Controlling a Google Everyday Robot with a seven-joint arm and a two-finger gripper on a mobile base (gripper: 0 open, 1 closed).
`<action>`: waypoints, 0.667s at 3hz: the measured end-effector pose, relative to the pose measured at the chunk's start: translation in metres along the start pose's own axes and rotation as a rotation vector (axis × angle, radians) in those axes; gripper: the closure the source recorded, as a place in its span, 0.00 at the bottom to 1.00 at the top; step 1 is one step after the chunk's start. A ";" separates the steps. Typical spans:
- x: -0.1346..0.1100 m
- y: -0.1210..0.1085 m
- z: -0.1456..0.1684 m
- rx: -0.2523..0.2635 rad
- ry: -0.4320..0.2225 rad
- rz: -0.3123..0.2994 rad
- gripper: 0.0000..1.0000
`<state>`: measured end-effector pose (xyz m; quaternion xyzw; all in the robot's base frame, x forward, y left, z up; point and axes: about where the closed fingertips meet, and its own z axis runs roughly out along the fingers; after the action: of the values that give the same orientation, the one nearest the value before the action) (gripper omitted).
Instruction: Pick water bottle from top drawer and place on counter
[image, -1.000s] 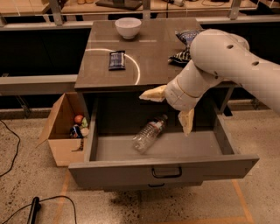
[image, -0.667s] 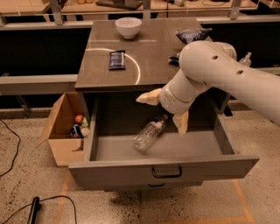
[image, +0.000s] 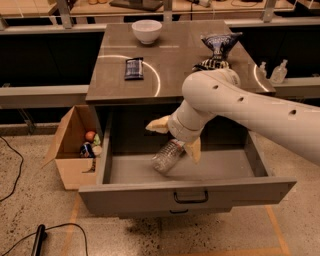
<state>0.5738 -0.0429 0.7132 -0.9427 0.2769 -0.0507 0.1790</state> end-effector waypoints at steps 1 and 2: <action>-0.003 -0.007 0.033 -0.026 -0.043 -0.024 0.00; 0.004 -0.009 0.059 -0.059 -0.058 -0.041 0.00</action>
Offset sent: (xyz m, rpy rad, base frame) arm 0.0393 0.0276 -0.0796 -0.0656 0.0865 0.0840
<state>0.5935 -0.0199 0.6615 -0.9542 0.2534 -0.0187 0.1579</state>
